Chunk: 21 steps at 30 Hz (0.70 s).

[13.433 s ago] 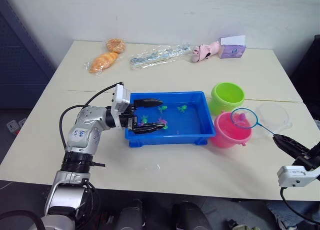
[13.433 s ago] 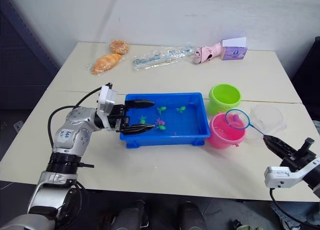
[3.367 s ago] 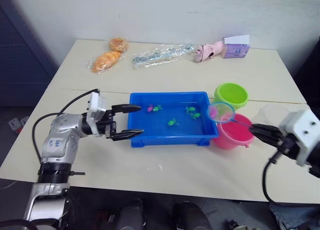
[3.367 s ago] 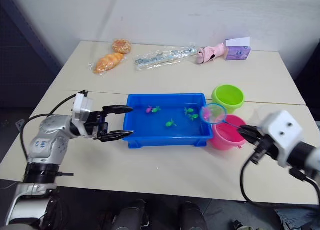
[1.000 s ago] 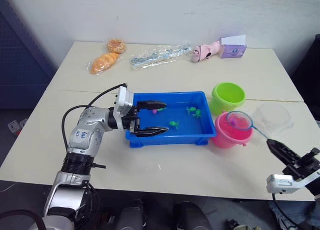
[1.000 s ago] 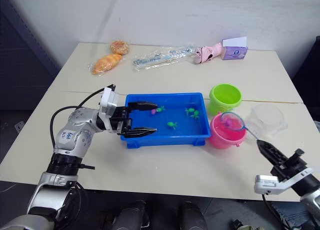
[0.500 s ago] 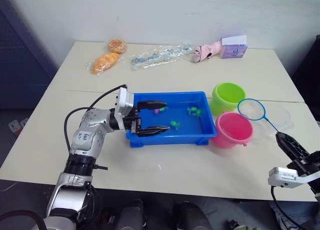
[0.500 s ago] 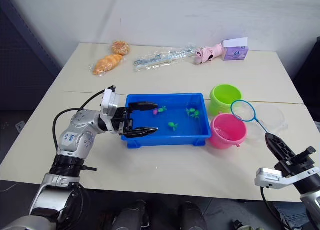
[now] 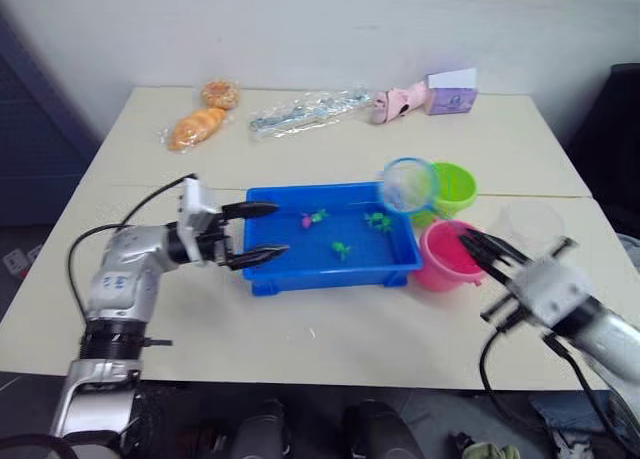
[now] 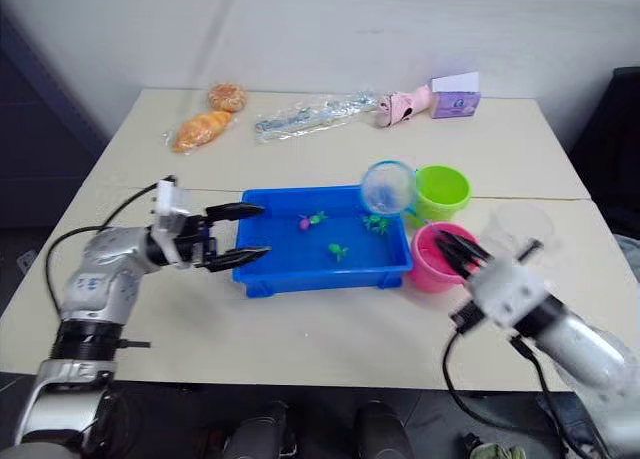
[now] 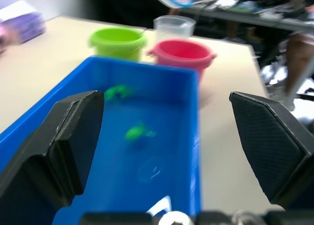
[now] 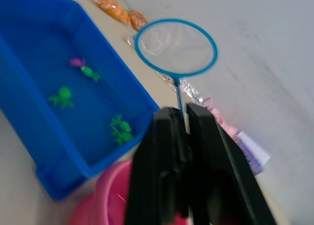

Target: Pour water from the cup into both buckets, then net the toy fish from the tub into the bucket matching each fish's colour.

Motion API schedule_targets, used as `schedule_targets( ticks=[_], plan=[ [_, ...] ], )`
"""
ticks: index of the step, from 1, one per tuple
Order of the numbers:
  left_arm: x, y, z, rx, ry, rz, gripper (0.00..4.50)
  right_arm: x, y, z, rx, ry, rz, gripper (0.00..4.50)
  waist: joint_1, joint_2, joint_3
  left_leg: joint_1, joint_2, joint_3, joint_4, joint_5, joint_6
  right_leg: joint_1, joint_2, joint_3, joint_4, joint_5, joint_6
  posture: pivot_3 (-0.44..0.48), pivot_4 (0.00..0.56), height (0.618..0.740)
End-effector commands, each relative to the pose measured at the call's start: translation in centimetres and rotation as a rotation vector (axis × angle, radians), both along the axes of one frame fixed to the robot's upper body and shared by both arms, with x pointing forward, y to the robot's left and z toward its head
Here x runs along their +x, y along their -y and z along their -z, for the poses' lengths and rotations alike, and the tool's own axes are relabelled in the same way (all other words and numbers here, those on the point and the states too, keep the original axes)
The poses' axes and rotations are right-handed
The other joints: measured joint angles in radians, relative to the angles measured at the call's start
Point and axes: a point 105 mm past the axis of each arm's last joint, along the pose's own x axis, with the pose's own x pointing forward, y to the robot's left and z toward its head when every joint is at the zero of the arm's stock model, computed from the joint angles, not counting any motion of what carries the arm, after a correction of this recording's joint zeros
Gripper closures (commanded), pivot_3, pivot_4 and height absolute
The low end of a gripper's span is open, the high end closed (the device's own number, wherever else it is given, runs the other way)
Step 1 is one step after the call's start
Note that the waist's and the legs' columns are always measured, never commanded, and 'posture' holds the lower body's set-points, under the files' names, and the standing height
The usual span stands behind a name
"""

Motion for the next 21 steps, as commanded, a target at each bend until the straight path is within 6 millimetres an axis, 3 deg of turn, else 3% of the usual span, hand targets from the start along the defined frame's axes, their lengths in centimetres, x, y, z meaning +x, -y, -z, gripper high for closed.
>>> schedule_targets(
  ticks=[1,6,11,15,21],
  plan=[
    [-0.1,-2.4,-0.9,-0.004,0.042,-0.094,0.09,0.9,-3.2,-0.1,0.119,-0.180,-0.099,4.50,0.003,0.000,0.000,0.000,0.000,0.000,0.000,0.000,0.000,0.000,0.000,0.000,0.000,0.000,0.000,0.000,0.150,0.740],
    [-0.6,-4.9,-0.5,0.005,0.029,-0.185,0.09,3.0,-5.8,1.3,0.051,-0.354,-0.137,4.50,0.008,0.000,0.000,-0.006,-0.002,-0.003,0.002,-0.001,0.002,-0.003,-0.003,-0.003,-0.001,0.000,0.000,0.000,0.150,0.740],
    [-1.0,-5.3,-0.2,0.006,0.031,-0.208,0.09,4.9,-6.5,2.2,-0.009,-0.436,-0.107,4.50,0.006,0.000,0.000,-0.010,-0.003,-0.003,0.003,-0.002,0.004,-0.006,-0.004,-0.004,-0.002,0.000,-0.001,0.000,0.150,0.740],
    [-1.2,-5.0,0.0,0.003,0.036,-0.207,0.09,6.9,-5.3,1.7,-0.157,-0.326,-0.022,4.50,0.002,0.000,0.000,-0.011,-0.003,-0.003,0.002,-0.002,0.004,-0.007,-0.004,-0.004,-0.001,0.000,-0.001,0.000,0.150,0.740],
    [-1.4,-4.5,0.5,-0.008,0.032,-0.208,0.09,8.2,-4.8,1.4,-0.184,-0.295,0.032,4.50,0.002,0.000,0.000,-0.011,-0.003,-0.002,0.002,-0.002,0.003,-0.009,-0.004,-0.004,0.000,0.000,-0.001,0.000,0.150,0.740]
  ],
)
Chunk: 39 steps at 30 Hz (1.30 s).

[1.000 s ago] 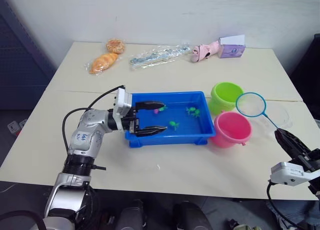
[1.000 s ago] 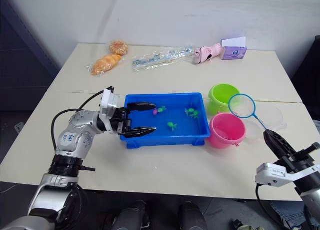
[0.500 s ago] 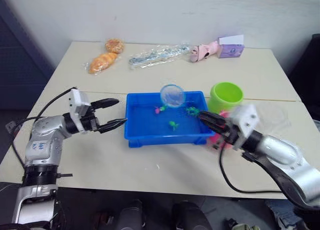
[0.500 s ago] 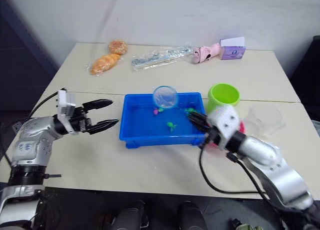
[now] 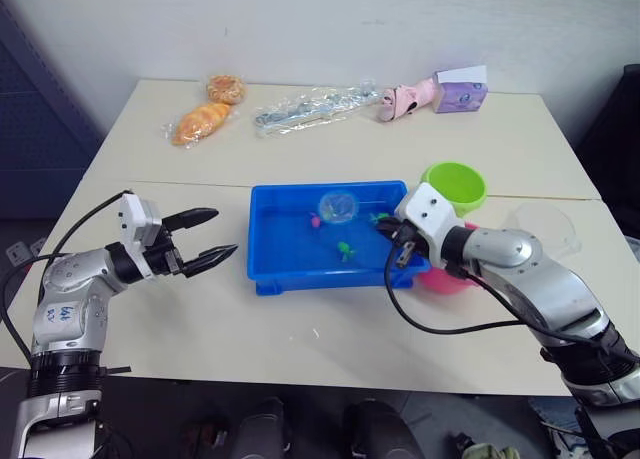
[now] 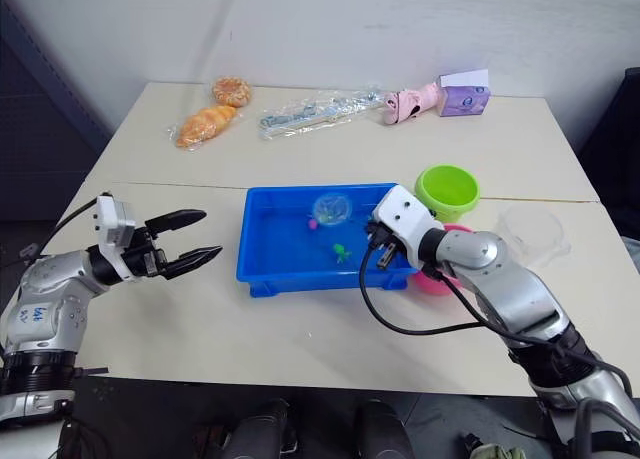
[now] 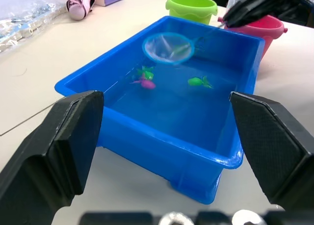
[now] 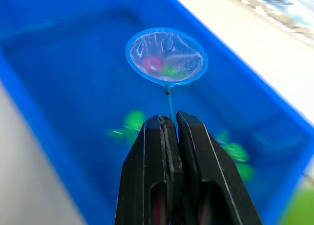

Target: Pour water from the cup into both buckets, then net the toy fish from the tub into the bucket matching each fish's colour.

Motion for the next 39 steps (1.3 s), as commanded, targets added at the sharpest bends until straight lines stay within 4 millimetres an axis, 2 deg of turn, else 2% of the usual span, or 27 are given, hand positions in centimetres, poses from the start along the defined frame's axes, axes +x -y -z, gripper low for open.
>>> schedule_targets(
  ticks=[1,9,19,32,39],
  plan=[
    [-0.4,0.4,-1.1,-0.004,0.058,0.009,0.09,0.3,-0.3,-0.7,-0.023,0.044,-0.001,4.50,-0.001,0.000,0.000,0.000,0.000,0.000,0.000,0.000,0.000,0.000,0.000,0.000,0.000,0.000,0.000,0.000,0.150,0.740],
    [-0.3,0.9,-1.0,-0.012,0.057,0.015,0.09,0.8,-1.4,0.1,-0.045,0.025,0.018,4.50,-0.001,0.000,0.000,0.000,0.000,0.001,0.000,0.000,-0.001,-0.002,0.000,0.001,0.002,0.000,0.000,0.000,0.150,0.740],
    [-0.2,1.4,-1.0,-0.010,0.063,0.030,0.09,1.5,-0.3,1.0,-0.098,0.009,0.099,4.50,-0.001,0.000,0.000,-0.001,0.000,0.001,0.000,0.000,-0.001,-0.002,0.000,0.001,0.002,0.000,0.000,0.000,0.150,0.740],
    [-0.2,1.7,-1.1,-0.009,0.063,0.042,0.09,1.3,-0.1,2.2,-0.183,-0.011,0.119,4.50,-0.001,0.000,0.000,-0.001,0.000,0.003,-0.001,0.000,-0.001,-0.005,0.000,0.002,0.003,0.000,0.000,0.000,0.150,0.740],
    [-0.4,1.7,-0.9,-0.012,0.062,0.044,0.09,1.3,-1.5,2.2,-0.172,-0.015,0.076,4.50,-0.003,0.000,0.000,-0.001,0.000,0.003,-0.001,0.000,-0.001,-0.005,0.000,0.002,0.003,0.000,0.000,0.000,0.150,0.740]
  ],
)
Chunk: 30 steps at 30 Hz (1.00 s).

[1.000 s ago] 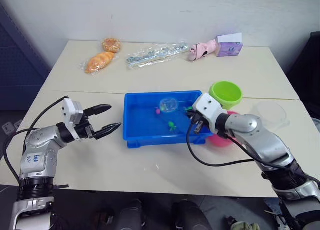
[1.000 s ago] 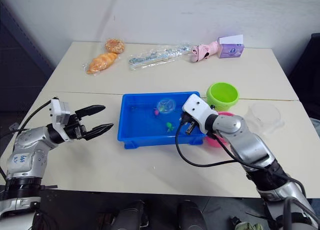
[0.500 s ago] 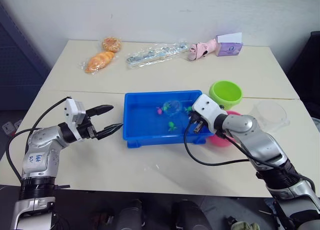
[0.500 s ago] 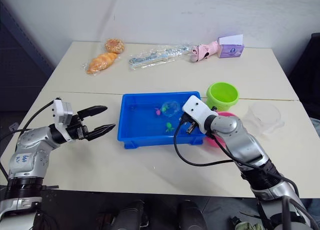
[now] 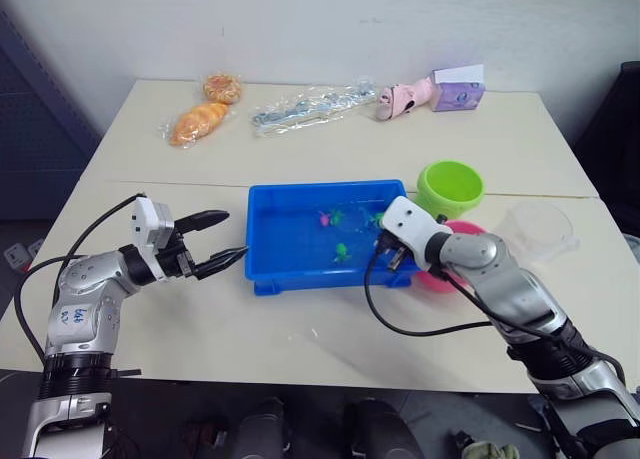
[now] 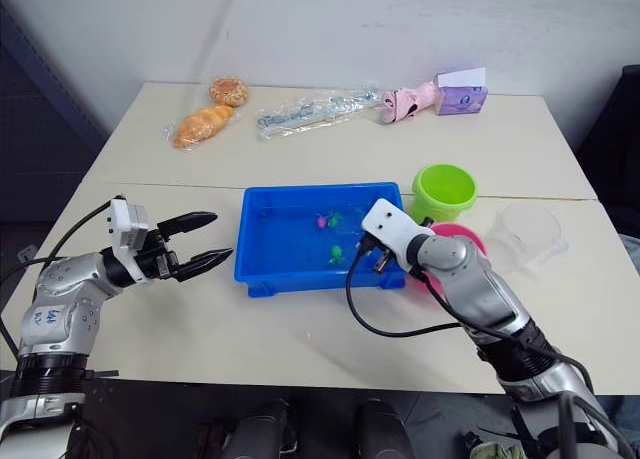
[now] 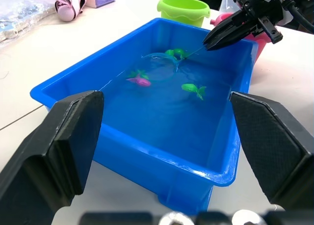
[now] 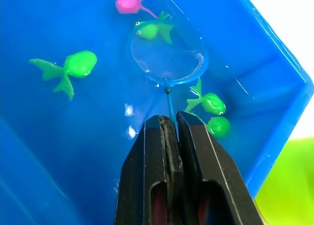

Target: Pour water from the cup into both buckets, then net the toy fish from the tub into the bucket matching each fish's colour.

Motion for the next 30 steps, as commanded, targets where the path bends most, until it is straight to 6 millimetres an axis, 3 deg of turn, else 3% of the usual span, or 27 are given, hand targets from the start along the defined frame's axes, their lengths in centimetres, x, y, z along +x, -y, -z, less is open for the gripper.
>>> schedule_targets(
  ticks=[1,9,14,19,23,30],
  plan=[
    [-0.5,0.4,-1.0,-0.005,0.055,0.023,0.09,-0.1,-1.3,-0.9,0.003,0.028,-0.050,4.50,0.000,0.000,0.000,0.000,0.000,0.000,0.000,0.000,0.000,0.000,0.000,0.000,0.000,0.000,0.000,0.000,0.150,0.740],
    [-0.9,0.2,-0.7,-0.004,0.048,0.017,0.09,-0.2,-3.6,-1.6,0.055,0.028,-0.115,4.50,0.000,0.000,0.000,0.000,0.000,0.000,0.000,0.000,0.000,-0.001,0.000,0.000,0.000,0.000,0.000,0.000,0.150,0.740],
    [-1.1,0.1,-0.6,-0.001,0.047,0.014,0.09,-1.7,-4.3,-3.1,0.178,0.010,-0.172,4.50,0.001,0.000,0.000,0.000,0.000,0.000,-0.001,0.000,0.000,-0.001,0.000,0.000,0.000,0.000,0.000,0.000,0.150,0.740],
    [-1.3,0.1,-0.7,-0.002,0.044,0.023,0.09,-4.4,-2.4,-4.9,0.268,0.016,-0.217,4.50,0.004,0.000,0.000,-0.001,0.000,0.000,-0.001,-0.001,0.000,-0.001,0.000,0.000,0.000,0.000,0.000,0.000,0.150,0.740],
    [-1.3,0.8,-0.7,-0.005,0.043,0.057,0.09,-6.4,0.3,-5.9,0.252,0.053,-0.211,4.50,0.005,0.000,0.000,-0.001,0.000,0.000,-0.001,-0.002,0.001,0.000,0.000,0.000,-0.002,0.000,0.000,0.000,0.150,0.740],
    [-0.5,3.3,-1.4,-0.027,0.070,0.152,0.09,-9.9,4.1,-7.2,0.242,0.132,-0.164,4.50,0.002,0.000,0.000,0.000,0.000,0.000,-0.001,-0.002,0.001,0.001,0.001,0.000,-0.003,0.000,0.000,0.000,0.150,0.740]
  ],
)
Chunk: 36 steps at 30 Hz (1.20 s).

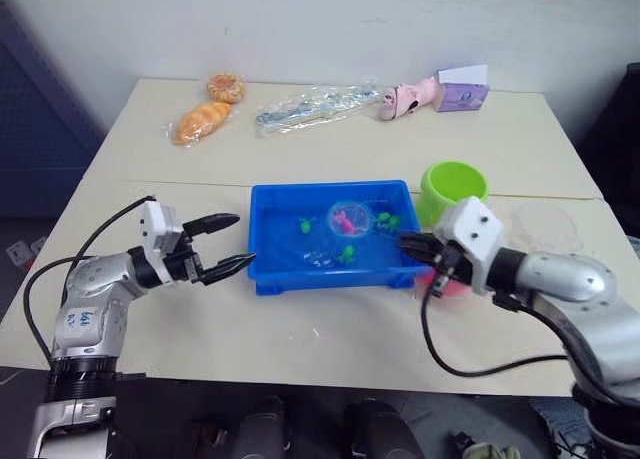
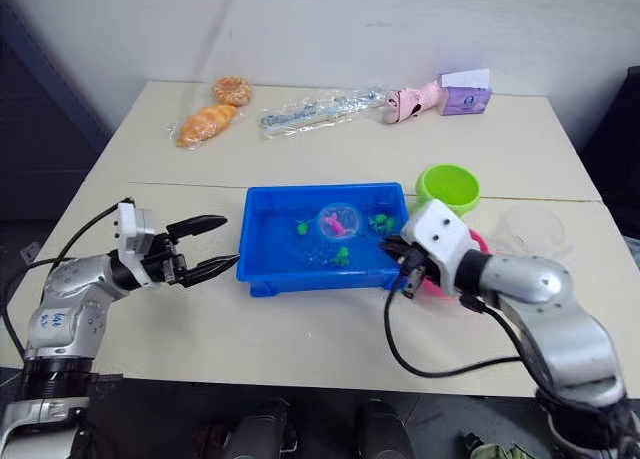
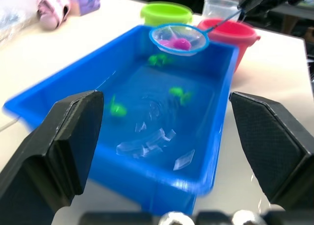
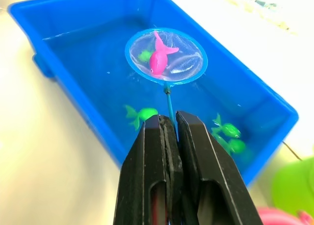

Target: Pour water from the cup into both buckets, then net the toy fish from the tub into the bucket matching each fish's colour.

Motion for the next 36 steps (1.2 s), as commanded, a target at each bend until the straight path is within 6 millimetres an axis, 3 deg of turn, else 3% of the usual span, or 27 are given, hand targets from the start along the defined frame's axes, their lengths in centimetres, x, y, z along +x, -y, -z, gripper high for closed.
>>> schedule_targets(
  ticks=[1,9,16,20,23,24,30,36],
  plan=[
    [0.0,1.3,-1.1,-0.019,0.044,0.059,0.09,-1.6,1.7,-2.0,-0.010,0.106,0.048,4.50,0.000,0.000,0.000,0.000,0.000,0.001,0.000,0.000,0.000,0.000,0.000,0.001,0.000,0.000,0.000,0.000,0.150,0.740],
    [0.5,5.2,-1.6,-0.052,0.063,0.205,0.09,-5.7,9.3,-1.6,-0.087,0.144,0.334,4.50,0.022,0.000,0.000,0.002,0.000,0.000,0.001,0.000,0.000,0.005,0.001,0.000,-0.002,0.000,0.000,0.000,0.150,0.740],
    [0.5,7.3,-1.5,-0.058,0.065,0.292,0.09,-7.4,13.1,-0.4,-0.236,0.240,0.470,4.50,0.023,0.000,0.000,0.005,0.001,0.001,0.001,0.000,-0.001,0.008,0.003,0.001,-0.003,0.000,0.001,0.000,0.150,0.740],
    [0.6,8.0,-1.5,-0.062,0.066,0.311,0.09,-7.5,14.3,0.4,-0.398,0.338,0.493,4.50,0.023,0.000,0.000,0.006,0.000,0.001,0.001,0.001,-0.001,0.008,0.003,0.001,-0.003,0.000,0.001,0.000,0.150,0.740],
    [0.7,8.4,-1.7,-0.067,0.069,0.316,0.09,-7.4,15.2,1.5,-0.799,0.484,0.382,4.50,0.024,0.001,-0.001,0.006,0.000,0.001,0.001,0.001,-0.002,0.008,0.003,0.001,-0.003,0.000,0.001,0.000,0.150,0.740],
    [0.8,8.5,-1.7,-0.070,0.070,0.317,0.09,-7.3,15.5,1.7,-0.856,0.530,0.359,4.50,0.024,0.001,-0.001,0.006,0.000,0.001,0.001,0.001,-0.002,0.008,0.003,0.001,-0.003,0.000,0.001,0.000,0.150,0.740],
    [0.9,8.5,-1.8,-0.075,0.070,0.311,0.09,-7.0,15.9,3.0,-1.023,0.713,0.281,4.50,0.024,0.001,-0.001,0.007,0.001,0.001,0.001,0.003,-0.006,0.008,0.004,0.001,-0.003,0.000,0.001,0.000,0.150,0.740],
    [1.1,8.3,-1.9,-0.079,0.072,0.292,0.09,-7.0,15.7,2.9,-1.096,0.842,0.247,4.50,0.024,0.001,-0.001,0.007,0.001,0.001,0.000,0.004,-0.007,0.008,0.004,0.002,-0.003,0.000,0.001,0.000,0.150,0.740]
  ],
)
